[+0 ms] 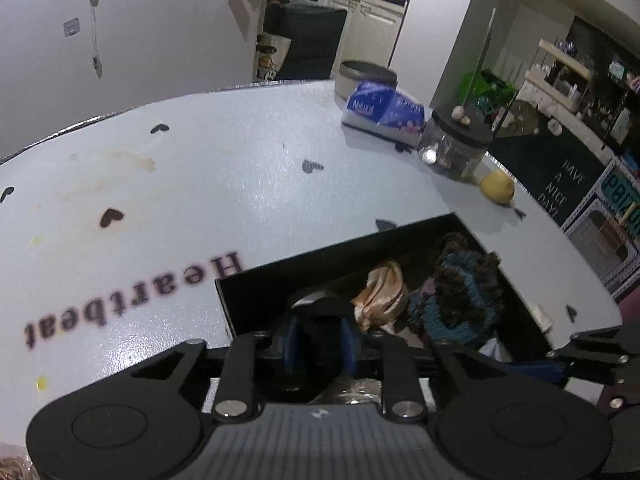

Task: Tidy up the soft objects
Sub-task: 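Open the left gripper to drop the black tie while the right releases the packet into the box, then withdraw both tools from the box toward the clear cord bags, then grasp the clear bag of dark cords with the left gripper while the right grasps the tan cord bag, then lift and carry both cord bags over the black box with both grippers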

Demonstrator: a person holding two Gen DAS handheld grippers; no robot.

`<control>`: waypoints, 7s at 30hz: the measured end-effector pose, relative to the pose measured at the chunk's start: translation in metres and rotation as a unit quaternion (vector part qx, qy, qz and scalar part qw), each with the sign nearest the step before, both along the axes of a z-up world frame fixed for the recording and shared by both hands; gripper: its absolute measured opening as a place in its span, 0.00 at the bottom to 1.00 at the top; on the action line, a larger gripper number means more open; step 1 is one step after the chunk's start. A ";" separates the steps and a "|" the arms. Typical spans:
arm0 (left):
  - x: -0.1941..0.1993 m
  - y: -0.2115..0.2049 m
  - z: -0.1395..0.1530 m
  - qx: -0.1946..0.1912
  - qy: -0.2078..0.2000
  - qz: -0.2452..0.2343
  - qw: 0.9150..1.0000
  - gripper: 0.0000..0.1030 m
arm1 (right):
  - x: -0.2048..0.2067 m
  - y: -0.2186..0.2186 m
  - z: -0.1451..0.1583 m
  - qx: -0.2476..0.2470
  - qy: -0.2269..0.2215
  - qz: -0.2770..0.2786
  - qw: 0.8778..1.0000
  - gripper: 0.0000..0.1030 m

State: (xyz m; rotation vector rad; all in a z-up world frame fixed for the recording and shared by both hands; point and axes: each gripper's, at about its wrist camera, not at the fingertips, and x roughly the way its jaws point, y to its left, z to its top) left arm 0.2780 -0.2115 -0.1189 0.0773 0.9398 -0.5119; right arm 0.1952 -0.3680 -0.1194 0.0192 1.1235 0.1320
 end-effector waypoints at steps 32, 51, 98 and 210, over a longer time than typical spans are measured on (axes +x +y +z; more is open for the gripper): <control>-0.115 0.036 0.079 -0.058 -0.085 0.104 0.989 0.92 | -0.084 -0.046 0.083 0.048 -0.219 -0.051 0.973 0.83; -0.158 0.064 0.080 -0.050 -0.113 0.176 0.977 1.00 | -0.100 -0.037 0.092 0.022 -0.249 -0.044 0.967 1.00; -0.122 0.356 0.076 -0.016 -0.101 0.234 0.967 1.00 | 0.012 0.303 0.009 -0.014 -0.144 0.076 0.987 1.00; -0.062 0.356 0.045 -0.025 -0.048 0.211 0.976 0.32 | 0.024 0.314 0.048 0.047 -0.160 0.050 0.985 0.26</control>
